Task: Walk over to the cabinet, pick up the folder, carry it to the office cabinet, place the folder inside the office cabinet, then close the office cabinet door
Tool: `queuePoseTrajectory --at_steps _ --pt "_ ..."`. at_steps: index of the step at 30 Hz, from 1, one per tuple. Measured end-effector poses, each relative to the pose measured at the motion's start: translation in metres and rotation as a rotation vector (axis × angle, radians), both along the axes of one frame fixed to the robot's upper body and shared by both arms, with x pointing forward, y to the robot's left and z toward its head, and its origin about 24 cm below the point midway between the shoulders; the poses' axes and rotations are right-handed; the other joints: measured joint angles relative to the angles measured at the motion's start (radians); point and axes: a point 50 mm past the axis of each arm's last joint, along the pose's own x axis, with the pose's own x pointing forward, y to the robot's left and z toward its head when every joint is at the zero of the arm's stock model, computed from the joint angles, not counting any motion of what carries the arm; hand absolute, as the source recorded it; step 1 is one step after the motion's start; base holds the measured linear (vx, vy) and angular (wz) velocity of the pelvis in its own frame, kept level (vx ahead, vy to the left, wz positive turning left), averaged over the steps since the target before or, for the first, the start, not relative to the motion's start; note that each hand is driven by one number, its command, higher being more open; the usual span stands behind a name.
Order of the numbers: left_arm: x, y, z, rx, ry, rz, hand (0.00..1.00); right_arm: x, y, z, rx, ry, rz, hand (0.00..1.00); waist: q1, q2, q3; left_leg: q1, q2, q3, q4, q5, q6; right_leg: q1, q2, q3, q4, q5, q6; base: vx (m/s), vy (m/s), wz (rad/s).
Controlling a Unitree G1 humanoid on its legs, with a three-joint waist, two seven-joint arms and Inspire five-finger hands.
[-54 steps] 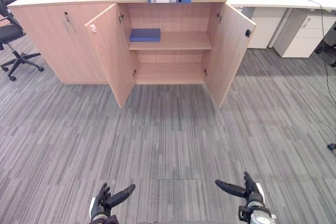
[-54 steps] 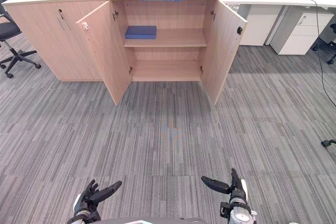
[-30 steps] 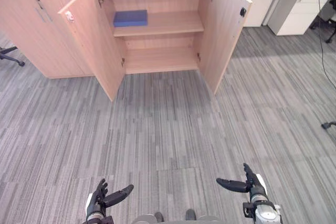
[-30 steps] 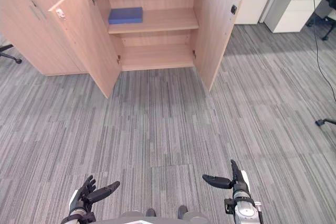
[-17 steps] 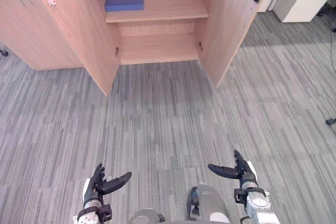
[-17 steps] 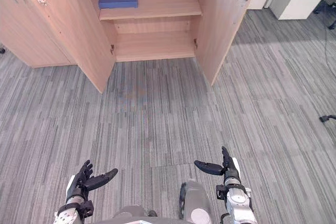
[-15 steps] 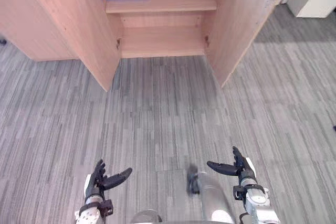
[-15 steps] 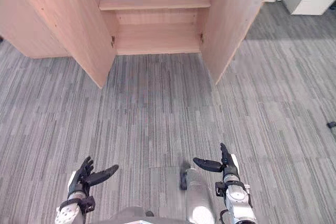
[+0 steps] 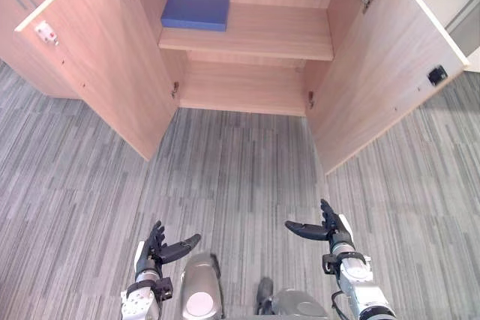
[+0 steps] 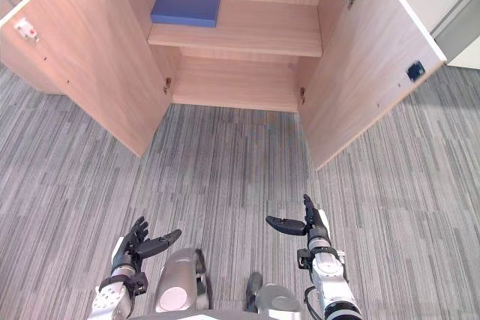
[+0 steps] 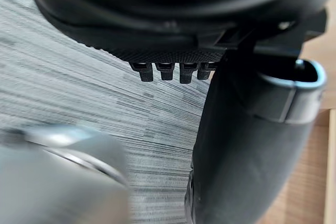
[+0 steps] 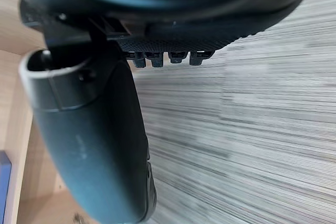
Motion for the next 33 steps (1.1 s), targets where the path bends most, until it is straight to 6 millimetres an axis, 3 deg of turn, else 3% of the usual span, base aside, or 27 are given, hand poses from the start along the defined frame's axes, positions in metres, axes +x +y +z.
queuePoseTrajectory --at_steps 1,2,5,6,8,9,10,12,13,15,16,17,18,20,21,22,23,24,25,27,28,30,33 --pt "-0.005 0.002 -0.002 0.002 0.019 0.013 1.00 -0.006 0.000 -0.006 0.002 0.032 -0.022 1.00 0.008 -0.007 -0.005 0.019 -0.010 0.000 -0.012 0.166 0.045 0.043 -0.016 0.026 0.000 -0.037 0.011 0.71 0.352 -0.26" --pt "-0.002 0.006 0.000 0.013 0.009 0.033 1.00 -0.012 0.003 -0.012 0.013 0.056 -0.028 1.00 0.001 -0.036 -0.019 0.008 -0.042 0.010 0.044 0.095 0.078 0.040 -0.055 0.030 0.040 -0.046 0.010 0.72 0.359 -0.13" --pt "0.003 0.008 0.003 0.023 -0.009 0.038 1.00 -0.019 0.005 -0.016 0.025 0.075 -0.032 1.00 -0.002 -0.054 -0.032 0.033 -0.076 0.028 0.109 -0.006 0.113 -0.037 -0.113 0.052 0.290 -0.047 0.041 0.62 0.282 0.01" --pt "0.001 0.010 0.003 0.028 -0.001 0.038 1.00 -0.024 0.009 -0.020 0.040 0.093 -0.031 1.00 -0.010 -0.060 -0.034 0.118 -0.102 0.044 0.111 -0.071 0.137 -0.142 -0.161 0.081 0.611 0.038 0.117 0.72 0.286 -0.04" --pt "-0.001 0.012 0.002 0.034 0.008 0.038 1.00 -0.026 0.013 -0.022 0.053 0.104 -0.026 1.00 -0.020 -0.062 -0.033 0.200 -0.119 0.047 0.089 -0.102 0.149 -0.214 -0.193 0.069 0.829 0.030 0.103 0.53 0.144 -0.01" --pt "-0.005 0.015 0.002 0.045 0.018 0.043 1.00 -0.029 0.018 -0.026 0.067 0.122 -0.017 1.00 -0.036 -0.056 -0.037 0.316 -0.125 0.048 0.025 -0.121 0.152 -0.290 -0.210 0.015 0.961 -0.005 0.049 0.57 0.091 -0.02" --pt "-0.006 0.017 0.003 0.051 0.018 0.043 1.00 -0.030 0.020 -0.027 0.069 0.126 -0.007 1.00 -0.040 -0.054 -0.038 0.361 -0.124 0.048 -0.011 -0.121 0.152 -0.322 -0.208 -0.011 0.966 -0.019 0.038 0.55 0.073 -0.02" --pt "-0.002 0.021 0.006 0.069 0.002 0.037 1.00 -0.028 0.024 -0.027 0.066 0.128 0.018 1.00 -0.056 -0.045 -0.043 0.468 -0.105 0.035 -0.107 -0.118 0.146 -0.432 -0.163 -0.093 0.843 -0.065 0.014 0.52 -0.003 0.12" --pt "0.002 0.021 0.007 0.068 -0.006 0.035 1.00 -0.029 0.023 -0.028 0.064 0.134 0.017 1.00 -0.060 -0.034 -0.040 0.515 -0.088 0.027 -0.146 -0.117 0.145 -0.482 -0.115 -0.115 0.694 -0.070 0.011 0.62 -0.069 0.26" --pt "0.005 0.021 0.008 0.066 -0.010 0.034 1.00 -0.032 0.022 -0.029 0.061 0.145 0.014 1.00 -0.071 -0.043 -0.047 0.560 -0.072 0.014 -0.173 -0.118 0.137 -0.513 -0.056 -0.120 0.442 -0.021 0.020 0.52 -0.088 0.36" --pt "0.003 0.023 0.007 0.072 -0.004 0.031 1.00 -0.037 0.021 -0.032 0.061 0.161 0.009 1.00 -0.078 -0.053 -0.054 0.592 -0.086 -0.001 -0.183 -0.135 0.081 -0.508 -0.020 -0.104 0.199 0.131 0.004 0.55 -0.122 0.61" --pt "0.000 0.021 0.005 0.065 0.011 0.029 1.00 -0.046 0.018 -0.036 0.055 0.185 -0.005 1.00 -0.087 -0.080 -0.072 0.626 -0.093 -0.034 -0.163 -0.179 0.026 -0.509 -0.010 -0.060 0.159 0.346 -0.073 0.56 -0.155 0.48" --pt "0.002 0.013 -0.001 0.034 0.024 0.039 1.00 -0.048 0.011 -0.037 0.040 0.202 -0.014 1.00 -0.077 -0.038 -0.076 0.632 -0.056 -0.048 -0.143 -0.196 0.017 -0.515 0.009 -0.082 0.214 0.325 -0.074 0.55 -0.144 0.40" --pt "0.003 0.003 -0.003 0.006 0.022 0.034 1.00 -0.048 0.007 -0.035 0.034 0.202 -0.026 1.00 -0.086 -0.009 -0.087 0.563 -0.013 -0.082 0.044 -0.162 -0.019 -0.478 0.025 -0.110 0.233 0.227 -0.079 0.57 -0.159 0.30" --pt "0.004 0.001 -0.004 0.000 0.019 0.036 1.00 -0.048 0.007 -0.035 0.034 0.197 -0.026 1.00 -0.085 -0.004 -0.084 0.530 -0.001 -0.081 0.129 -0.138 -0.032 -0.457 0.028 -0.116 0.228 0.210 -0.079 0.49 -0.147 0.36" --pt "0.004 -0.002 -0.004 -0.011 0.020 0.037 1.00 -0.048 0.009 -0.034 0.040 0.195 -0.023 1.00 -0.084 0.001 -0.082 0.444 0.040 -0.079 0.329 -0.053 -0.050 -0.398 0.037 -0.125 0.195 0.195 -0.085 0.52 -0.120 0.27" --pt "0.003 -0.004 -0.004 -0.016 0.017 0.037 1.00 -0.050 0.012 -0.035 0.049 0.194 -0.028 1.00 -0.074 0.001 -0.083 0.386 0.082 -0.054 0.451 -0.085 -0.055 -0.329 0.047 -0.131 0.151 0.191 -0.090 0.33 -0.069 0.21" --pt "0.004 -0.005 -0.004 -0.019 0.015 0.036 1.00 -0.052 0.012 -0.034 0.053 0.191 -0.035 1.00 -0.069 0.000 -0.083 0.363 0.095 -0.036 0.468 -0.106 -0.050 -0.300 0.048 -0.132 0.132 0.191 -0.091 0.46 -0.087 0.03" --pt "0.006 -0.009 -0.004 -0.025 0.010 0.022 1.00 -0.050 0.011 -0.032 0.056 0.167 -0.047 1.00 -0.060 -0.002 -0.085 0.328 0.097 -0.016 0.426 -0.138 -0.041 -0.253 0.043 -0.127 0.098 0.191 -0.090 0.33 -0.024 -0.13" --pt "0.009 -0.011 0.000 -0.022 -0.016 0.008 1.00 -0.042 0.009 -0.028 0.061 0.139 -0.071 1.00 -0.054 0.002 -0.087 0.304 0.088 -0.021 0.236 -0.143 -0.042 -0.218 0.040 -0.110 0.068 0.192 -0.087 0.32 0.037 -0.29" --pt "0.012 -0.011 0.004 -0.018 -0.035 0.006 1.00 -0.039 0.006 -0.026 0.057 0.125 -0.081 1.00 -0.053 0.010 -0.091 0.300 0.083 -0.037 0.076 -0.100 -0.036 -0.206 0.042 -0.100 0.059 0.189 -0.071 0.18 0.098 -0.26" --pt "0.016 -0.010 0.007 -0.014 -0.052 0.002 1.00 -0.043 0.000 -0.027 0.055 0.133 -0.119 1.00 -0.051 0.029 -0.099 0.311 0.080 -0.046 -0.057 0.023 -0.017 -0.181 0.050 -0.079 0.049 0.176 -0.034 0.22 0.193 -0.18" --pt "0.023 -0.007 0.016 0.004 -0.098 -0.009 1.00 -0.057 -0.003 -0.033 0.053 0.169 -0.137 1.00 -0.056 0.006 -0.118 0.350 0.027 -0.033 -0.128 0.038 0.001 -0.176 -0.001 -0.072 0.042 0.162 -0.003 0.13 0.138 0.04"
